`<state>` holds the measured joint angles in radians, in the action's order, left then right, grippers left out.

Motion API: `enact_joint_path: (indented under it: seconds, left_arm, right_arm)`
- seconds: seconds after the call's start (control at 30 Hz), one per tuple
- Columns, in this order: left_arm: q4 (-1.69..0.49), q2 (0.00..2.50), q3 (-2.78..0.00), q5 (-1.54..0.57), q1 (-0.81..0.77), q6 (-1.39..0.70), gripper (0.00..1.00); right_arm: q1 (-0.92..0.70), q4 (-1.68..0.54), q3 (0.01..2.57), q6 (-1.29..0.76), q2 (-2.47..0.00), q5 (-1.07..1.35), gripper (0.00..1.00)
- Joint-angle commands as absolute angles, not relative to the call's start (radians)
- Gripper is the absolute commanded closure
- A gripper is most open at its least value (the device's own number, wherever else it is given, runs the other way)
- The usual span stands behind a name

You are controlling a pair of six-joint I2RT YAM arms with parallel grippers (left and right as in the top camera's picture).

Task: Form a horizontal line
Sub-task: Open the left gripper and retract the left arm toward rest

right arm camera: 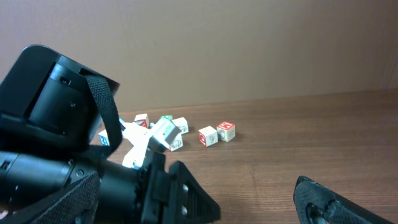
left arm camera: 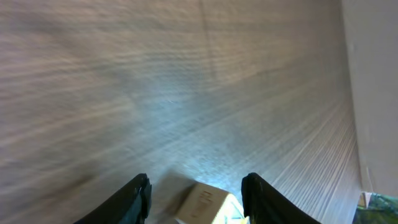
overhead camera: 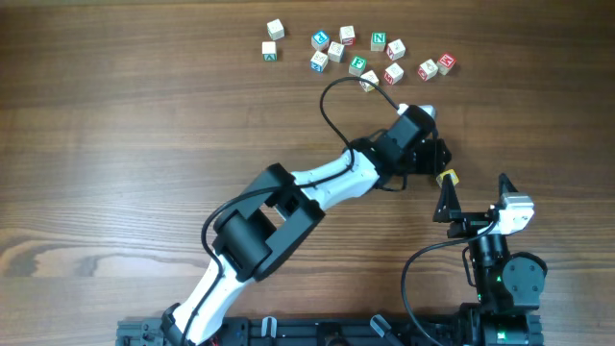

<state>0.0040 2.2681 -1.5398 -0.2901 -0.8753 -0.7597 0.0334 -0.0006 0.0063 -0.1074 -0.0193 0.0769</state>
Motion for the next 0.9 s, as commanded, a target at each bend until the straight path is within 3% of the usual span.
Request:
enact_joint_path:
  seconds: [0.0,0.1,0.2,0.23,0.4,0.47,0.73,0.87]
  left_arm:
    - [-0.035,2.263,-1.536,-0.304,-0.763,-0.674,0.50]
    - [-0.088,2.189,-1.539,-0.284,-0.676,-0.471,0.35]
    - [-0.125,2.124,-1.557,-0.153,-0.615,-0.324,0.26]
    - [-0.123,2.109,-1.560,-0.121,-0.590,-0.273,0.18]
    - [-0.235,2.030,-1.564,-0.090,-0.532,-0.229,0.10]
    - [-0.353,1.947,-1.564,0.026,-0.521,-0.212,0.02]
    - [-0.953,1.496,-1.563,0.144,-0.405,-0.292,0.00]
    - [-1.096,1.392,-1.563,0.147,-0.295,-0.421,0.00]
  right_arm:
    - [0.036,0.002,0.005,-0.108,-0.014,0.062,0.00]
    - [0.036,0.002,0.005,-0.107,-0.014,0.062,0.00]
    - [0.036,0.002,0.005,-0.107,-0.014,0.062,0.00]
    - [0.036,0.002,0.005,-0.107,-0.014,0.062,0.00]
    - [0.036,0.002,0.005,-0.108,-0.014,0.062,0.00]
    - [0.036,0.002,0.005,-0.107,-0.014,0.062,0.00]
    - [0.036,0.002,0.005,-0.108,-0.014,0.062,0.00]
    - [0.036,0.002,0.005,-0.107,-0.014,0.062,0.00]
